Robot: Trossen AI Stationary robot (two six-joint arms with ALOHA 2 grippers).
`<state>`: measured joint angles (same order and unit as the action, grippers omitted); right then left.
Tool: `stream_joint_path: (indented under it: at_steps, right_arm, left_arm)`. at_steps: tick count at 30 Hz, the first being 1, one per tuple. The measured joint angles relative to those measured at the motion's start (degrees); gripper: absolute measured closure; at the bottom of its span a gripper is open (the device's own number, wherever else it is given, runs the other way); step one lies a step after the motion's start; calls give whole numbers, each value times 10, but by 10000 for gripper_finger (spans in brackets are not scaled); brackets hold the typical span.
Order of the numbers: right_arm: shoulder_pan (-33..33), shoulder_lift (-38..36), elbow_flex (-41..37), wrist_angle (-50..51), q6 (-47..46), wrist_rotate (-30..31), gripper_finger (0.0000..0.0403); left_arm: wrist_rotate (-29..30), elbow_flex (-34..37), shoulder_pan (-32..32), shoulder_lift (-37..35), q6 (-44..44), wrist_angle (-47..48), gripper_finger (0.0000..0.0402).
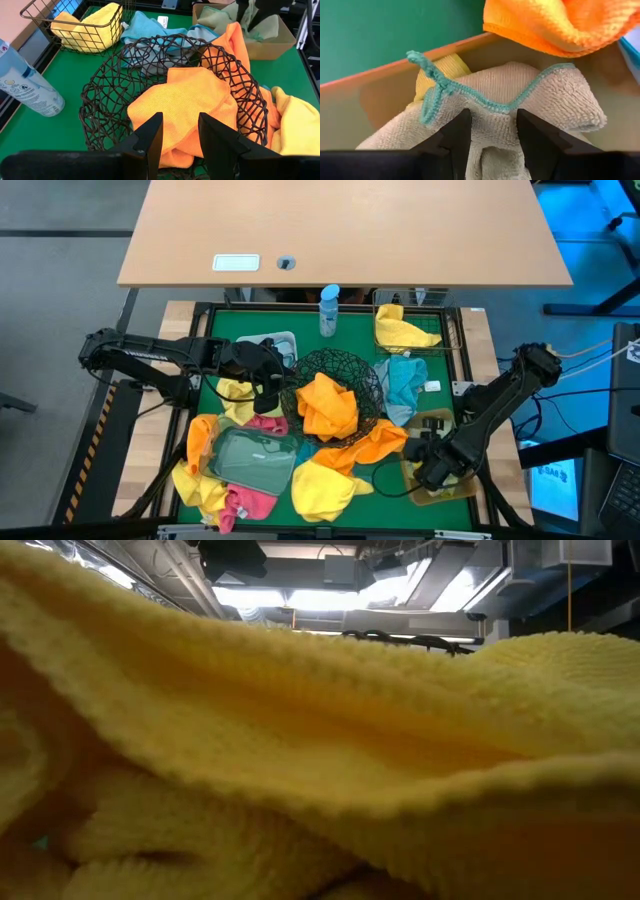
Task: Sort microfiber towel by color & place in baskets
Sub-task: Put the blue microfiber towel into the white bin
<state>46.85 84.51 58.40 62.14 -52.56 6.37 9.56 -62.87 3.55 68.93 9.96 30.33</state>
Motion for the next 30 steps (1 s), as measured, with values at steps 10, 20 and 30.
stream_joint_path:
  at_steps: [10, 20, 30]
  right_arm:
    - [0, -1, -29, -17, 1, -73, 244]
    - [0, -27, 107, 158, 2, 76, 244]
    - [-116, -73, 161, 216, 120, 177, 244]
  left_arm:
    - [0, 0, 0, 0, 0, 0, 283]
    - [0, 0, 0, 0, 1, 0, 283]
    - [2, 0, -1, 0, 1, -4, 283]
